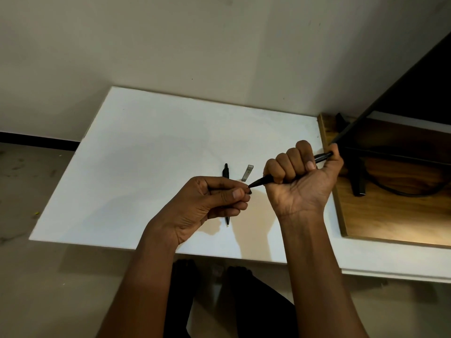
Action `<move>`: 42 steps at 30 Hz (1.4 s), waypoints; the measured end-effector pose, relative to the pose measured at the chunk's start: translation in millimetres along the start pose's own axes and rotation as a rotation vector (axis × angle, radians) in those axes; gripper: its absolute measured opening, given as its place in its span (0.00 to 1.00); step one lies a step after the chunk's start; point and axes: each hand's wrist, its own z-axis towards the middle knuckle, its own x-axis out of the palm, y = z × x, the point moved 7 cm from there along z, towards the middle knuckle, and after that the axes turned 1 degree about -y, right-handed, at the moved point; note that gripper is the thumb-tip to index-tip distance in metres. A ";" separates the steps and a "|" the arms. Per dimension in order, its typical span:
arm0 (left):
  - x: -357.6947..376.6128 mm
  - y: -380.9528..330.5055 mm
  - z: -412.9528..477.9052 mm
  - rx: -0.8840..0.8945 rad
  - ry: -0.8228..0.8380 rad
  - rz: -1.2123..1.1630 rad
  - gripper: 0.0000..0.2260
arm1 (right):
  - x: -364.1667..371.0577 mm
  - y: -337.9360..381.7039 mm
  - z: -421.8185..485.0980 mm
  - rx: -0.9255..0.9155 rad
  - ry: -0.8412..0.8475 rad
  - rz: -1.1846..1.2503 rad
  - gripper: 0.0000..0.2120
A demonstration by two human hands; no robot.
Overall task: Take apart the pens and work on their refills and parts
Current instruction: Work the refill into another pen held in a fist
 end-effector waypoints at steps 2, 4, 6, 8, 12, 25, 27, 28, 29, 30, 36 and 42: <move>0.3 -0.3 0.0 0.002 -0.003 -0.003 0.14 | -0.8 -0.4 0.0 0.002 -0.010 0.007 0.31; 0.6 -0.4 0.3 0.004 -0.006 -0.005 0.13 | -1.6 -1.0 0.1 0.004 -0.017 0.021 0.30; 0.9 -0.7 0.4 0.003 -0.007 -0.004 0.13 | -1.9 -2.2 0.3 0.007 -0.020 0.044 0.30; 1.3 -1.2 0.4 0.006 -0.008 -0.004 0.13 | -1.9 -3.2 0.6 0.010 -0.026 0.060 0.31; 1.6 -2.5 0.1 0.015 -0.008 -0.013 0.12 | -2.4 -5.3 0.3 0.019 -0.041 0.071 0.32; 0.6 -2.6 -0.6 0.017 -0.017 -0.014 0.08 | -0.7 -8.0 -1.1 0.026 -0.041 0.072 0.29; 1.3 -3.2 -0.7 0.018 -0.016 -0.017 0.11 | -1.0 -7.2 -1.2 0.018 -0.042 0.063 0.29; 1.3 -3.2 -0.8 0.017 -0.015 -0.018 0.12 | -1.3 -7.2 -1.4 0.015 -0.043 0.063 0.30; 1.4 -2.8 -0.7 0.016 -0.013 -0.018 0.12 | -1.7 -7.4 -1.4 0.015 -0.044 0.065 0.30; 1.3 -2.5 -0.6 0.015 -0.011 -0.018 0.12 | -2.1 -7.5 -1.4 0.015 -0.046 0.066 0.31; 1.5 -2.4 -0.4 0.009 -0.004 -0.013 0.12 | -2.0 -6.7 -0.6 0.023 -0.039 0.075 0.30; 1.7 -2.8 0.3 0.010 -0.011 -0.017 0.12 | -3.3 -7.6 -0.6 0.035 -0.041 0.078 0.29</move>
